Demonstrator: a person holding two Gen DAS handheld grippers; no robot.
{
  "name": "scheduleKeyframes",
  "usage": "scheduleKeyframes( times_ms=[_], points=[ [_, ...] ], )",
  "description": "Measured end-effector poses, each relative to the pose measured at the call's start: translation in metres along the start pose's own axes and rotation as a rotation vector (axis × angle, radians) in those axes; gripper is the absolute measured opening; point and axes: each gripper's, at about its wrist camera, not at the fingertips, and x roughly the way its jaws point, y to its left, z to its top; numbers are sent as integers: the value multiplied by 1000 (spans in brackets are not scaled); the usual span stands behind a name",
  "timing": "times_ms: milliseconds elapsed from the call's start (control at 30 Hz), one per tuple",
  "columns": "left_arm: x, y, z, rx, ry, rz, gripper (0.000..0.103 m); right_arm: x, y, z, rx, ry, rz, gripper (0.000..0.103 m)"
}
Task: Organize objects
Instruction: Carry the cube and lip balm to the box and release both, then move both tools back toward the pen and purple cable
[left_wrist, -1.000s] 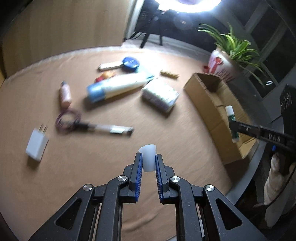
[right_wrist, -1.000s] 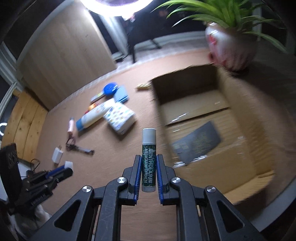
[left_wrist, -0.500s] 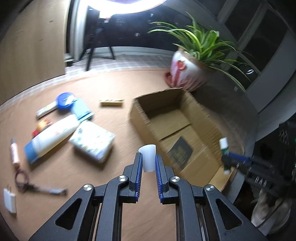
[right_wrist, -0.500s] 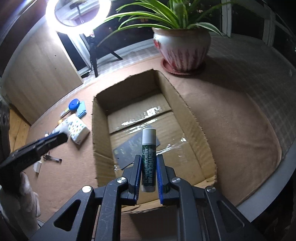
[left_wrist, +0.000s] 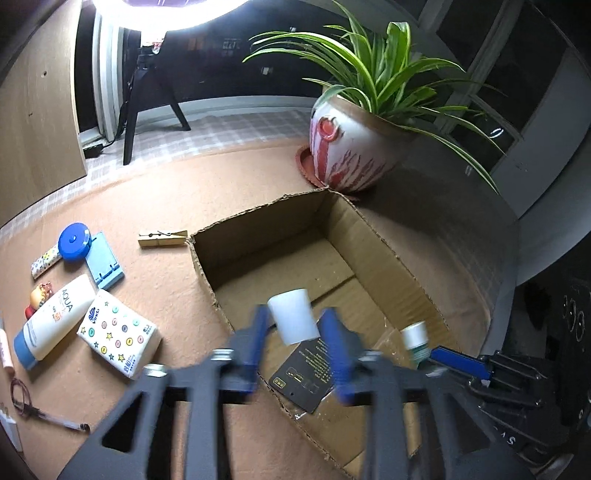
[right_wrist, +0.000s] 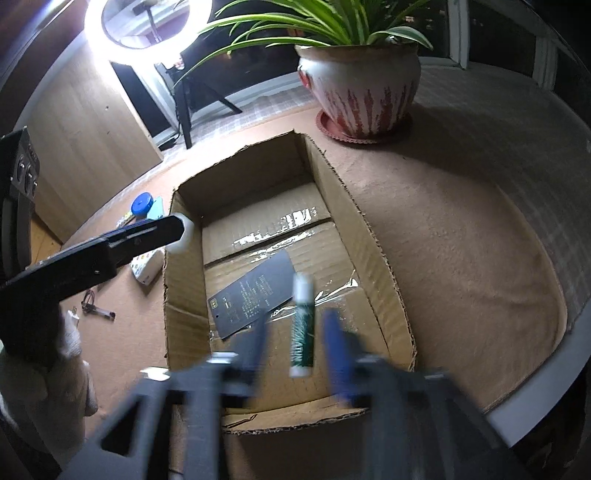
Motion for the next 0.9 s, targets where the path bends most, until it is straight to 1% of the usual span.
scheduleKeyframes(
  times_ms=[33, 100, 300, 533, 733, 900],
  points=[
    [-2, 2, 1, -9, -6, 1, 68, -2, 2, 0, -10, -12, 0, 66],
    [-5, 6, 1, -11, -17, 5, 68, -7, 6, -1, -31, -36, 1, 66],
    [-18, 31, -8, -51, -19, 34, 68, -10, 21, 1, -57, -43, 35, 66],
    [-43, 71, -25, -101, -28, 81, 68, -10, 56, 0, -131, -40, 78, 66],
    [-68, 123, -45, -174, -24, 138, 68, -1, 98, -3, -223, -18, 110, 66],
    [-87, 176, -66, -257, -13, 184, 68, 12, 140, -7, -308, -6, 136, 66]
  ],
)
